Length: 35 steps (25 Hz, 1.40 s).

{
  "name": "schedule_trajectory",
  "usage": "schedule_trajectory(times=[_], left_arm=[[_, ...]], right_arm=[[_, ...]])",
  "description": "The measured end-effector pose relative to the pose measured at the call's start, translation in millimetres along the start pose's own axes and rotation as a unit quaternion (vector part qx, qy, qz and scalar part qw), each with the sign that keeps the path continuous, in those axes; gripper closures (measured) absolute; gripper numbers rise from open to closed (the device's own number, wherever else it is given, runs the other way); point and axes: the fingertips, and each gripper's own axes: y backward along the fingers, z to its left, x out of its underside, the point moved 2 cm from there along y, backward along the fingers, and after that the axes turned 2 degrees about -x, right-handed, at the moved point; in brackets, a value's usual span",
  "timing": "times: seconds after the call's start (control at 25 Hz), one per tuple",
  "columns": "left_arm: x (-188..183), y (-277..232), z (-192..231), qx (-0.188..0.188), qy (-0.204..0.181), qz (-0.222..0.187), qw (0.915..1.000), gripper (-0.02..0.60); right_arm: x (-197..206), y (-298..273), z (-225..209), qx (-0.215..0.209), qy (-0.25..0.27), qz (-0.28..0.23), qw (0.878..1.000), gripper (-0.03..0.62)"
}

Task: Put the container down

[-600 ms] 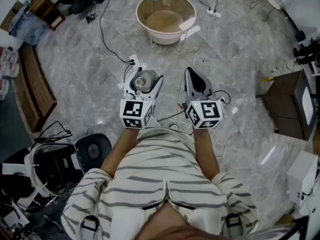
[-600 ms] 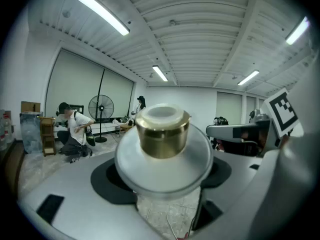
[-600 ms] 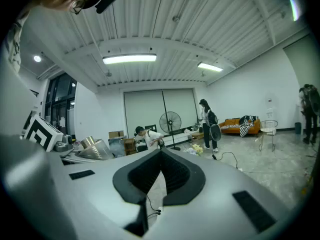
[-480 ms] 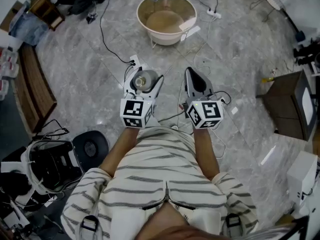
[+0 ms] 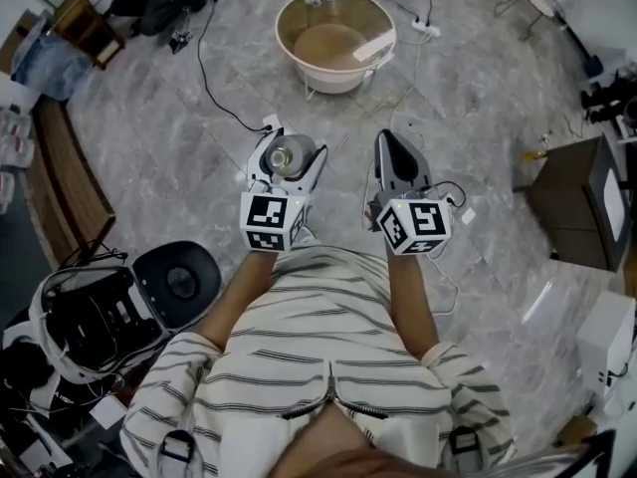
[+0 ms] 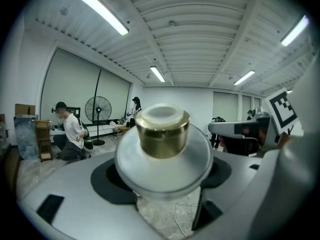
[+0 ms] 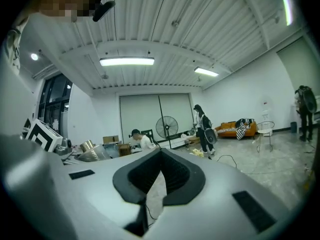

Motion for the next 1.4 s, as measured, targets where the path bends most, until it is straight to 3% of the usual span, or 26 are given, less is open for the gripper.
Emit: schedule_trajectory(times=[0.44,0.76,1.04,1.4], left_arm=[[9,-7,17,0.022,0.009,0.007,0.9997,0.25],[2,-44,15,0.025,-0.002,0.012,0.9996,0.25],[-6,-102,30,0.023,-0.002,0.014,0.9996,0.25],[-18,-212,51,0.016,-0.006,0.028,0.9995,0.25]], right_arm=[[6,-13,7,0.028,0.005,0.017,0.999,0.586],[1,-34,-27,0.034,-0.004,0.011,0.999,0.586],[1,-83,-69,0.032,-0.011,0.012,0.999,0.586],[-7,-176,-151,0.013,-0.02,0.019,1.0,0.586]])
